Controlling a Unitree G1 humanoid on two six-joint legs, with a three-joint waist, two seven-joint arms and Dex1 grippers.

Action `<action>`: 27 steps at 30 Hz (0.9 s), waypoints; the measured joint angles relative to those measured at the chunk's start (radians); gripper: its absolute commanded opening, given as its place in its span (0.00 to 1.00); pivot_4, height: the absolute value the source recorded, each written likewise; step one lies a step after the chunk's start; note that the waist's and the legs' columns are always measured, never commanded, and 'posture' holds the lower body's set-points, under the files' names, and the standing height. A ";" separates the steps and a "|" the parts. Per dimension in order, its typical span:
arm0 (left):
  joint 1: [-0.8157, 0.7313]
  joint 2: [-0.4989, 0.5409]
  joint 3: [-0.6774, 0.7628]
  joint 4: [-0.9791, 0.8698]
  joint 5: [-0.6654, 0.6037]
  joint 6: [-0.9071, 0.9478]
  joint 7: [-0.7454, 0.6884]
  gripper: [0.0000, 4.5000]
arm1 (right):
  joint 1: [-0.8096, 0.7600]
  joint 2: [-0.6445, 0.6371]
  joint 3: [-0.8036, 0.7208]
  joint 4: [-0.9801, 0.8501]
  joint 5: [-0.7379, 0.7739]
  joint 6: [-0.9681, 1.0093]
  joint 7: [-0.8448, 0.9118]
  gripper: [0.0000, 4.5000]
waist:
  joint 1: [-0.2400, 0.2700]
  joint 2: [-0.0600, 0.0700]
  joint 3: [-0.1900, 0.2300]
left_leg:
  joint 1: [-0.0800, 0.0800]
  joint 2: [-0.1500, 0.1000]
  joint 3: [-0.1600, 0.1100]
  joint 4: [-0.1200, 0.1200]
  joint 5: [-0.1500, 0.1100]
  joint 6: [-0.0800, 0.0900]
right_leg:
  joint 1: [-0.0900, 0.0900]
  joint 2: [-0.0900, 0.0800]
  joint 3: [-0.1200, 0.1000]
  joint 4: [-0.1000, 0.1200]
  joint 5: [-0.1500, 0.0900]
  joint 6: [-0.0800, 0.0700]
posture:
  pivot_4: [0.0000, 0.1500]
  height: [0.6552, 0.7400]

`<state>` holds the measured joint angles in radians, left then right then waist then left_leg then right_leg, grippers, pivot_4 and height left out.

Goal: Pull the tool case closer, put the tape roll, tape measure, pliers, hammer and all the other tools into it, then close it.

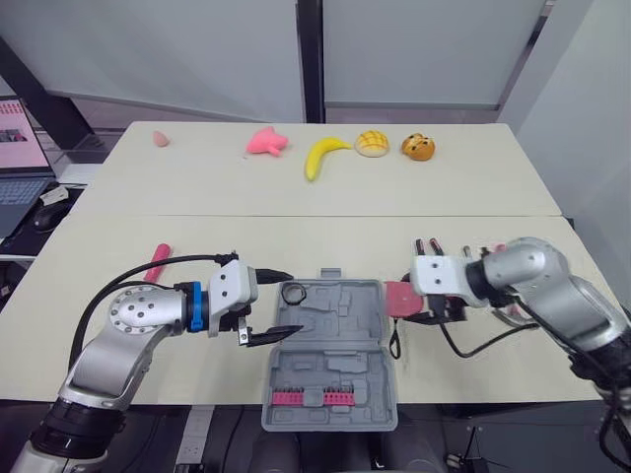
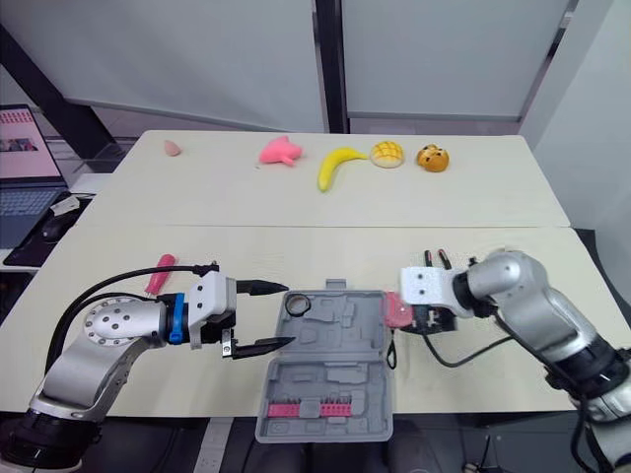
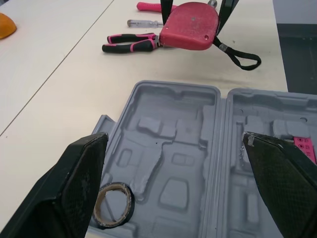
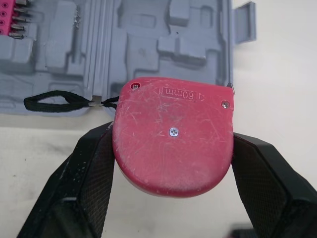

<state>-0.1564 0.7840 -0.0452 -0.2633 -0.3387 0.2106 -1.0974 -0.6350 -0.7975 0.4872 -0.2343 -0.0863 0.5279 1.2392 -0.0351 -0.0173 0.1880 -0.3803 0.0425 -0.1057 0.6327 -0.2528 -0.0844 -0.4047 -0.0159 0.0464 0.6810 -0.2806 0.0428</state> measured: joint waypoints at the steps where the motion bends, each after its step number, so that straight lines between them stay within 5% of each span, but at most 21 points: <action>1: -0.001 0.000 -0.002 0.000 0.005 0.000 0.000 1.00 | -0.017 0.018 0.019 0.021 -0.012 0.008 0.001 0.70 | 0.000 0.000 0.000 | 0.000 0.000 0.000 0.000 0.000 0.000 | 0.000 0.000 0.000 0.000 0.000 0.000 | 1.00 1.00; 27: -0.051 -0.035 -0.056 0.068 0.074 0.002 0.000 1.00 | -0.233 0.299 0.202 0.523 -0.207 -0.104 0.028 0.70 | -0.003 0.000 0.000 | 0.000 0.000 -0.001 0.000 0.000 0.000 | 0.000 0.000 -0.002 0.001 0.001 -0.001 | 1.00 1.00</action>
<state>-0.2071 0.7486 -0.1012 -0.1951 -0.2645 0.2125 -1.0975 -0.8681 -0.4984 0.6887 0.2886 -0.2933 0.4236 1.2668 -0.0382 -0.0171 0.1881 -0.3805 0.0425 -0.1067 0.6330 -0.2527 -0.0844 -0.4052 -0.0160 0.0448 0.6820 -0.2796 0.0413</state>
